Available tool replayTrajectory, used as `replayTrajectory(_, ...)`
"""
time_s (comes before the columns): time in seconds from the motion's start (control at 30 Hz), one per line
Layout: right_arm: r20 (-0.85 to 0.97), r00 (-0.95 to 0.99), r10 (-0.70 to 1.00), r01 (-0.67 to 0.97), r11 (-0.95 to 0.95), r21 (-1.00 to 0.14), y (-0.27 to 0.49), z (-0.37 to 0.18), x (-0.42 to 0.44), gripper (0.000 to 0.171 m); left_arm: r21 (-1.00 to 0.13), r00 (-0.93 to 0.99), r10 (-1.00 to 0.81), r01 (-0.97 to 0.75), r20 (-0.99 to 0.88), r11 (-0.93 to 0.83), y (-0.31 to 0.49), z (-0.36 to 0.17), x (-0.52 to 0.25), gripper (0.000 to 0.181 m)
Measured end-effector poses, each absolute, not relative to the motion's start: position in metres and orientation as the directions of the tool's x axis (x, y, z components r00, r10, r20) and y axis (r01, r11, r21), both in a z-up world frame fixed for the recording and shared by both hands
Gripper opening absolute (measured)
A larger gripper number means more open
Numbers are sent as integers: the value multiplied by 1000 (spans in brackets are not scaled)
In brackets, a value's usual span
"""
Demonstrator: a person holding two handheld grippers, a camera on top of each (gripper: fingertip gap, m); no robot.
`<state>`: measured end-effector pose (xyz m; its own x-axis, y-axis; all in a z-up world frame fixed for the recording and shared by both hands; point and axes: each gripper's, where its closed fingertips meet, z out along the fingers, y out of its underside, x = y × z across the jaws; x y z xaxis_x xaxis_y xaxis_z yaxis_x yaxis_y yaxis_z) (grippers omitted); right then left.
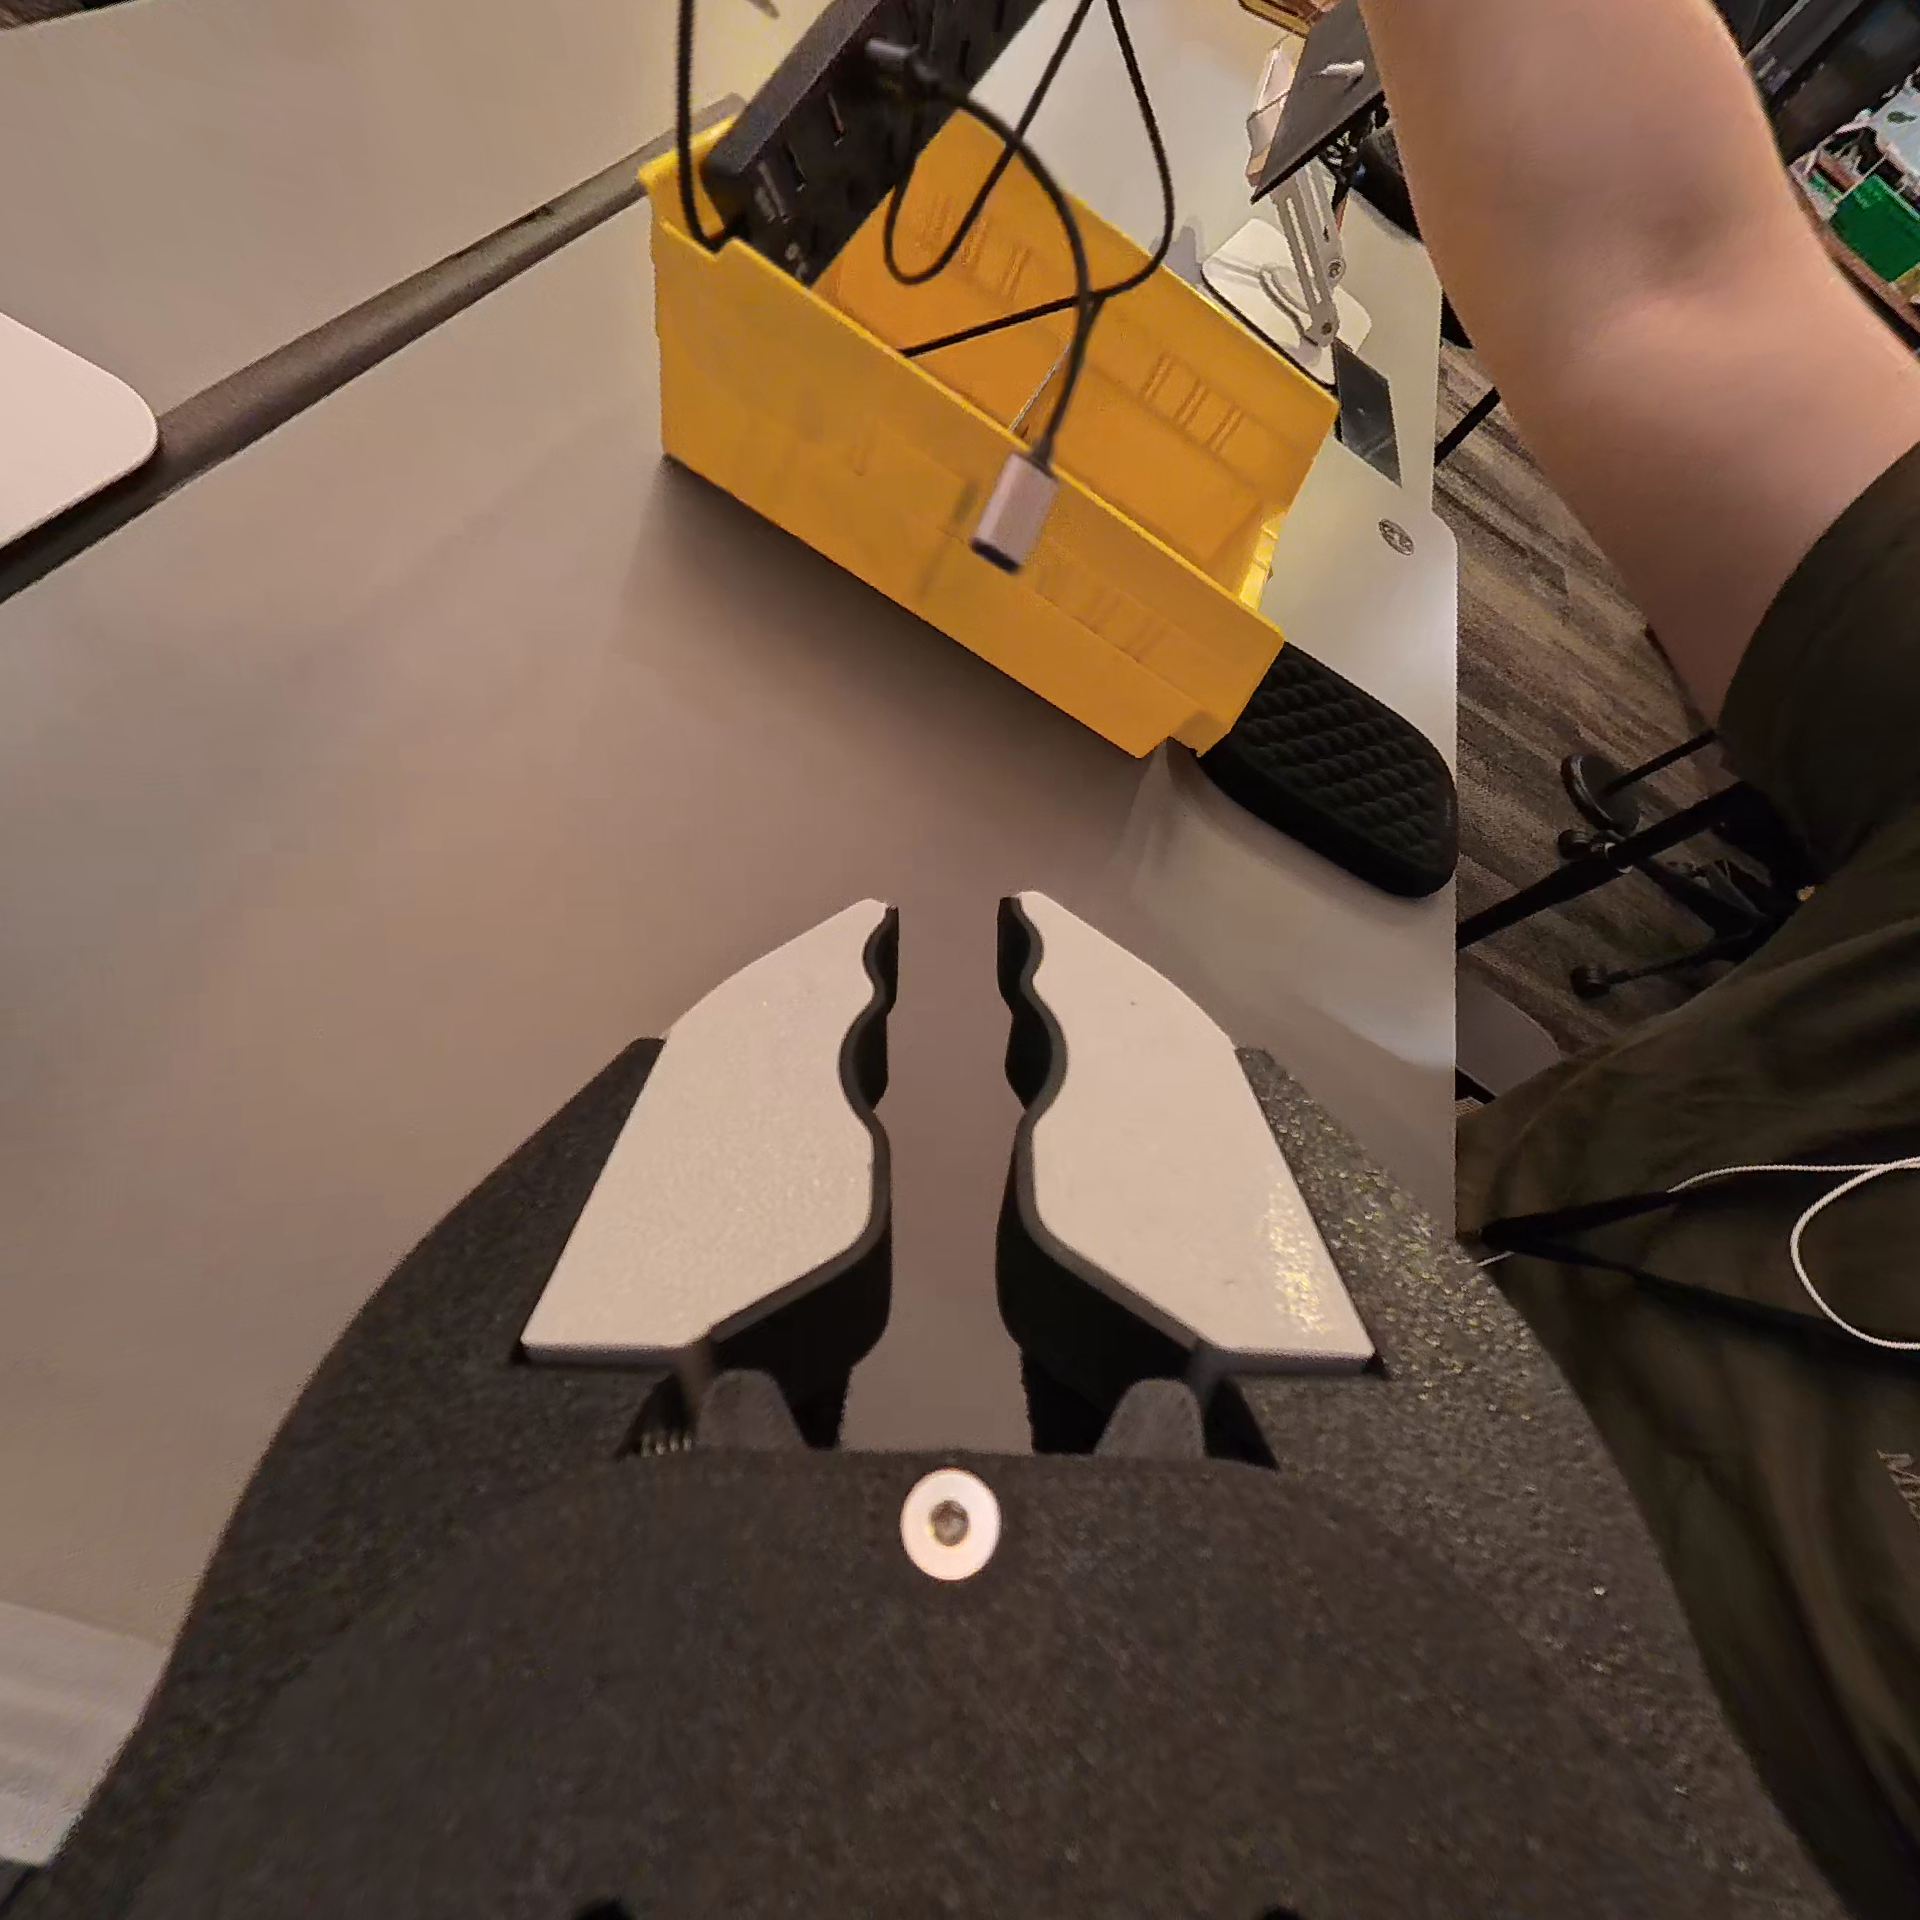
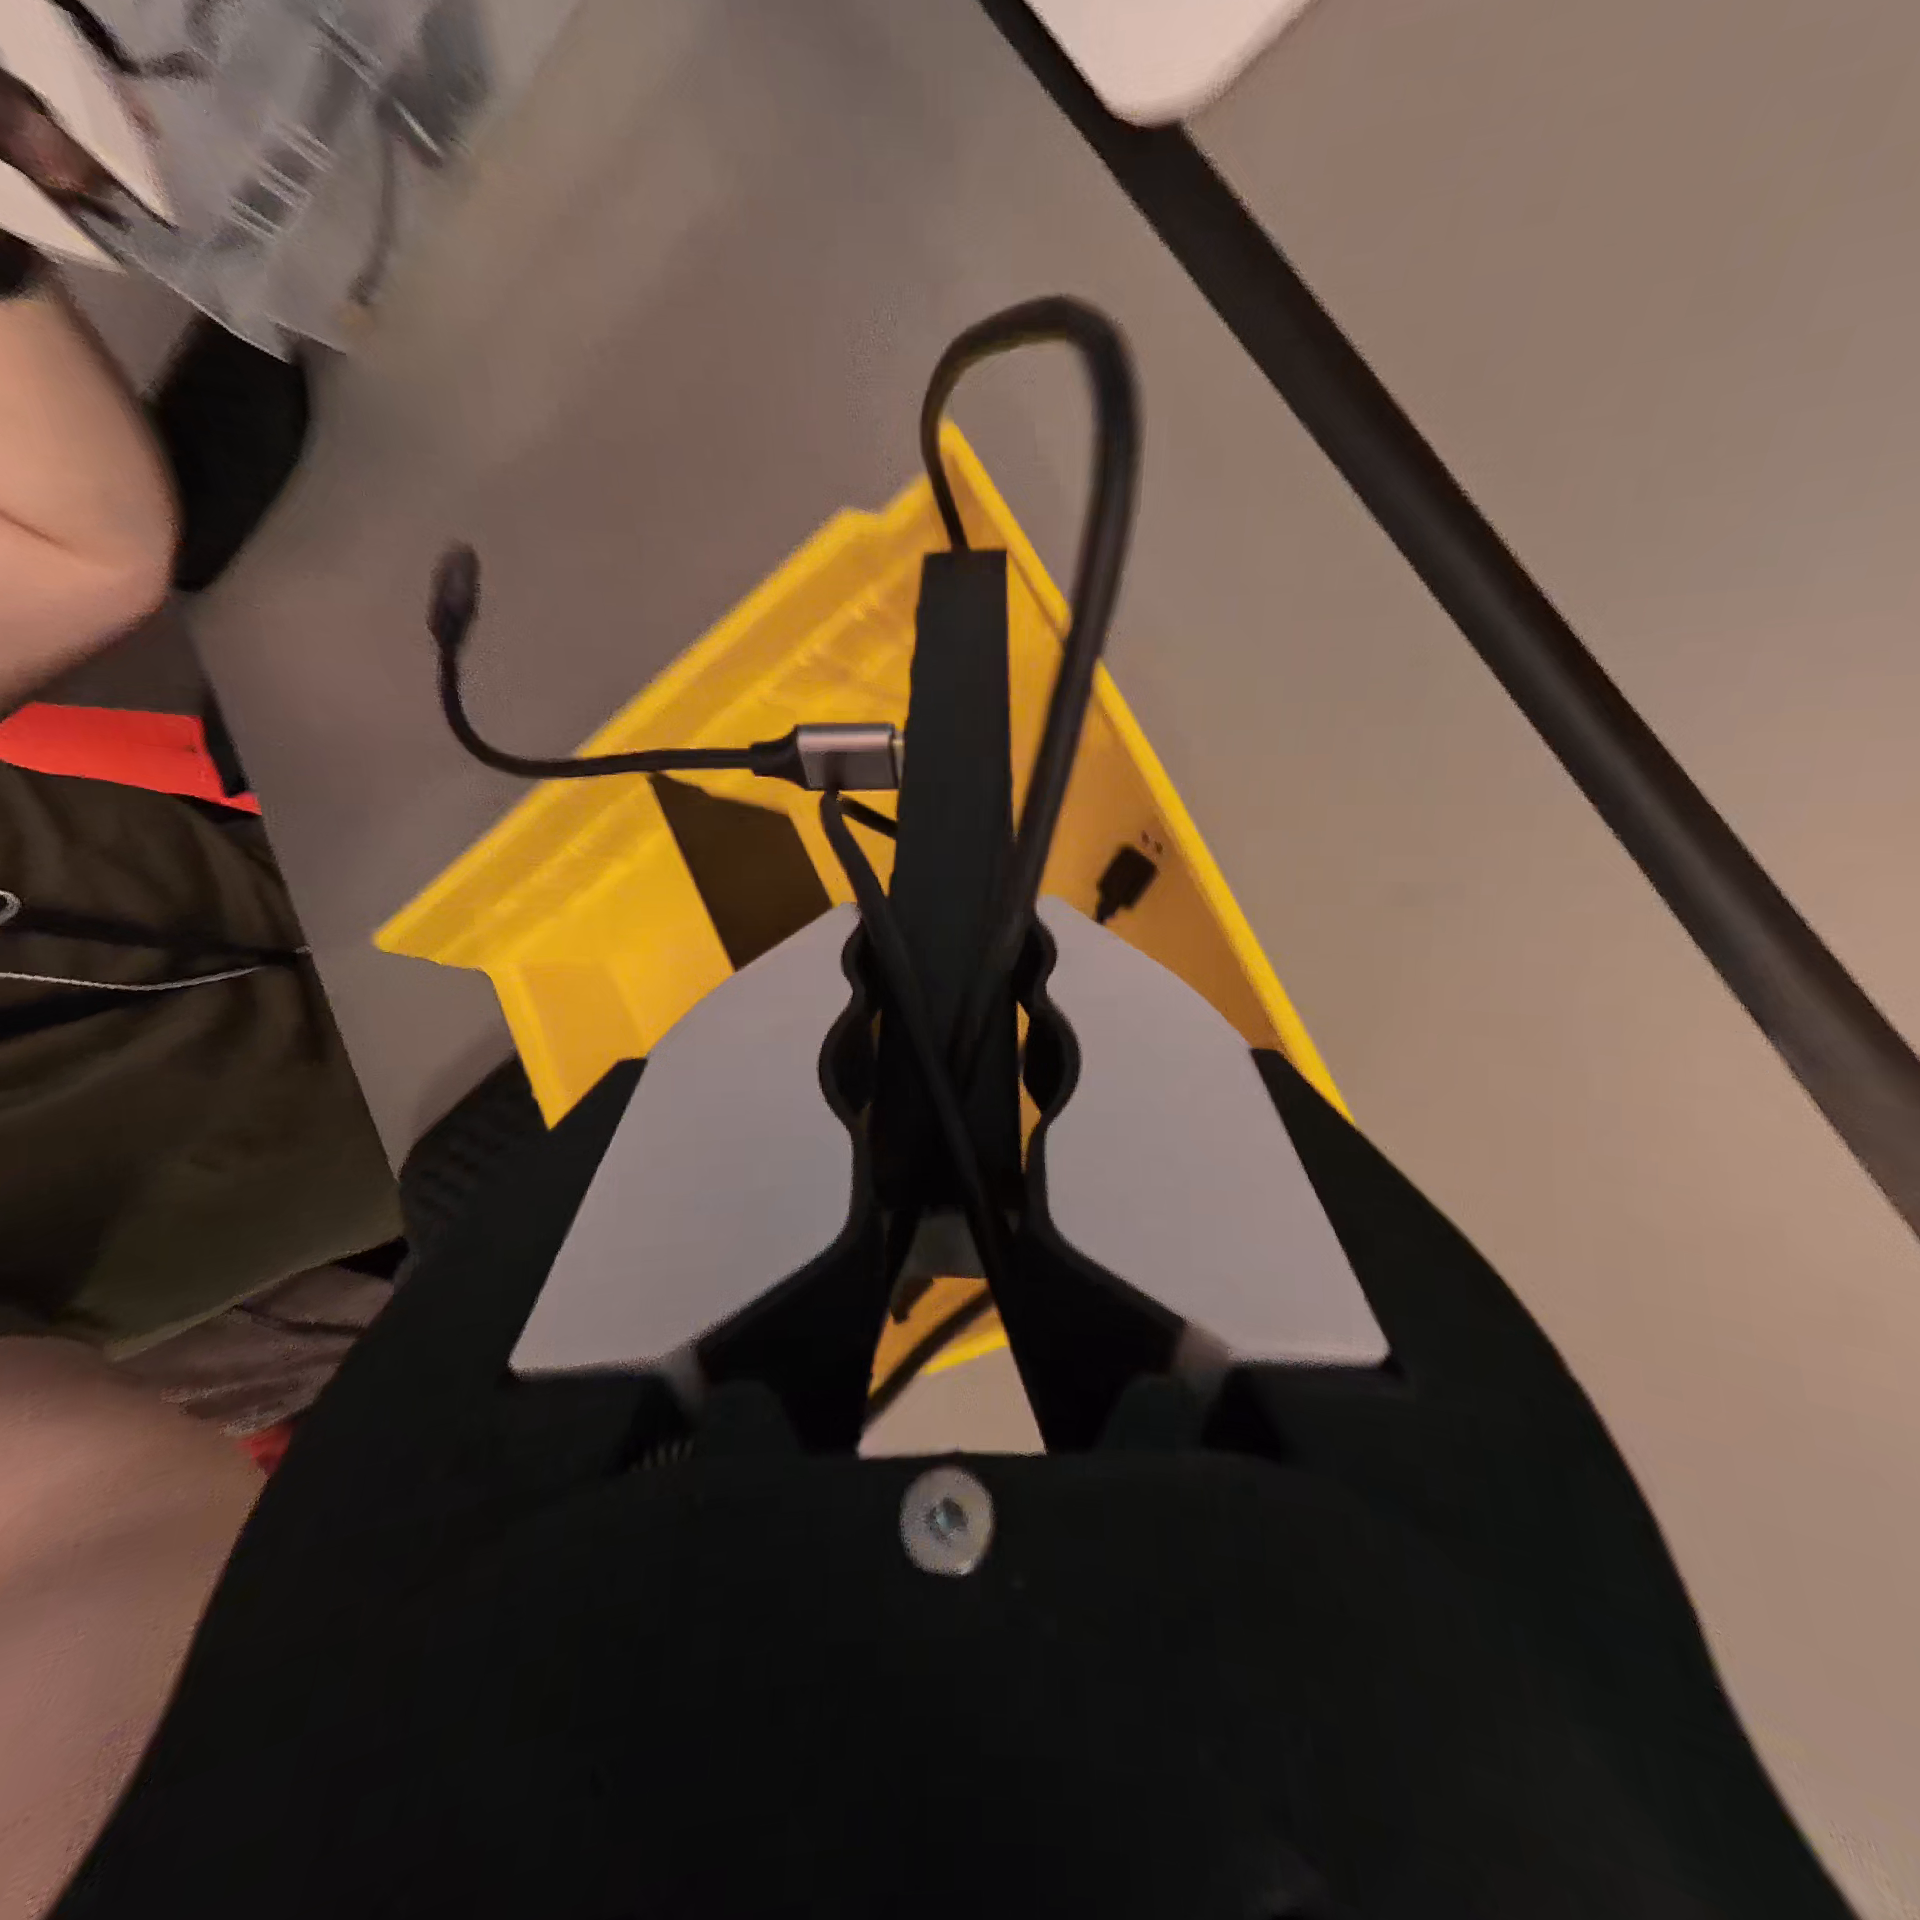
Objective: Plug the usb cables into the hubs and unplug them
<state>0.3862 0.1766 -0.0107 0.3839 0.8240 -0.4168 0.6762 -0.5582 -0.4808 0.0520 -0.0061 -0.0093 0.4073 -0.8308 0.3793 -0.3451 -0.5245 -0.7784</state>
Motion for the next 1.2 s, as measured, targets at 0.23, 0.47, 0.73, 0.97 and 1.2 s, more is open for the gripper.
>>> replayTrajectory(0.23, -315, 439, 842, 810, -522, -266, 165, -66, 406, 29, -761, 401, -831, -370, 386, -533, -7, -18, 58, 18)
replayTrajectory(0.47, -105, 417, 903, 804, -420, -421, 172, -20, 399, 49, -760, 394, -833, -373, 390, -532, -9, -18, 60, 18)
replayTrajectory(0.73, 40, 550, 834, 496, -288, -819, 162, 83, 411, 60, -781, 375, -847, -363, 378, -509, -15, -6, 61, 18)
replayTrajectory(0.97, 19, 778, 628, 330, -383, -863, 113, 26, 455, 76, -814, 343, -868, -340, 360, -472, -25, 12, 64, 18)
replayTrajectory(1.2, -36, 841, 540, 292, -509, -810, 111, -21, 454, 40, -818, 309, -886, -363, 346, -446, -36, 16, 74, 18)
